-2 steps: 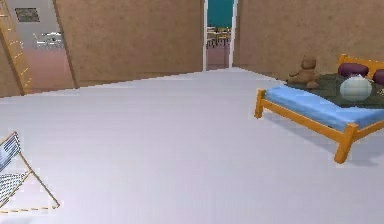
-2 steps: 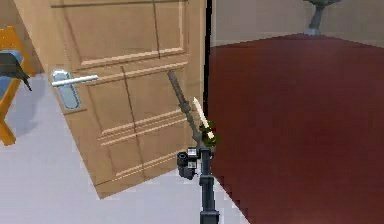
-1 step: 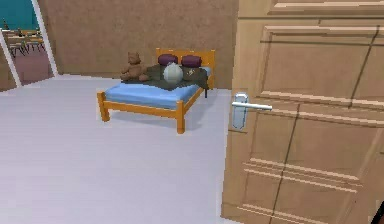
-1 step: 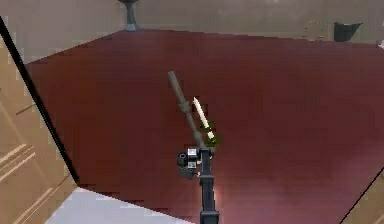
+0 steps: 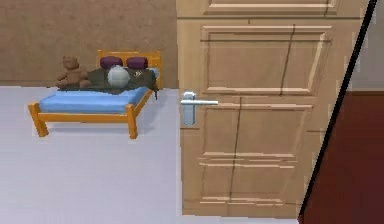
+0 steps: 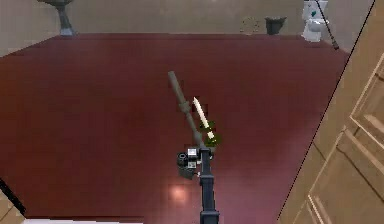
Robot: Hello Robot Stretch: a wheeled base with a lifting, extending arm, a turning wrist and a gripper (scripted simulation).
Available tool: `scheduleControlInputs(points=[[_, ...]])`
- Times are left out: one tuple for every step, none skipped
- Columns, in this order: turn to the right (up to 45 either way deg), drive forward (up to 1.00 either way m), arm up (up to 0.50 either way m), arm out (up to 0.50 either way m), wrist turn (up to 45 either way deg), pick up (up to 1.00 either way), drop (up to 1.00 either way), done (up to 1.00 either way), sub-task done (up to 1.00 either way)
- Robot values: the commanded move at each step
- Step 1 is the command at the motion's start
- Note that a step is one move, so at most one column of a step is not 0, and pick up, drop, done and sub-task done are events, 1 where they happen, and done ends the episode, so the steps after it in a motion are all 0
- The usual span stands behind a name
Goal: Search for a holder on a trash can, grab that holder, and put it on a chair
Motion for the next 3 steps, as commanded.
scheduleControlInputs(points=[[0.0,0.1,0.0,0.0,0.0,0.0,0.0,0.0,0.0],[-45.0,0.0,0.0,0.0,0.0,0.0,0.0,0.0,0.0],[-39.0,0.0,0.0,0.0,0.0,0.0,0.0,0.0,0.0]])
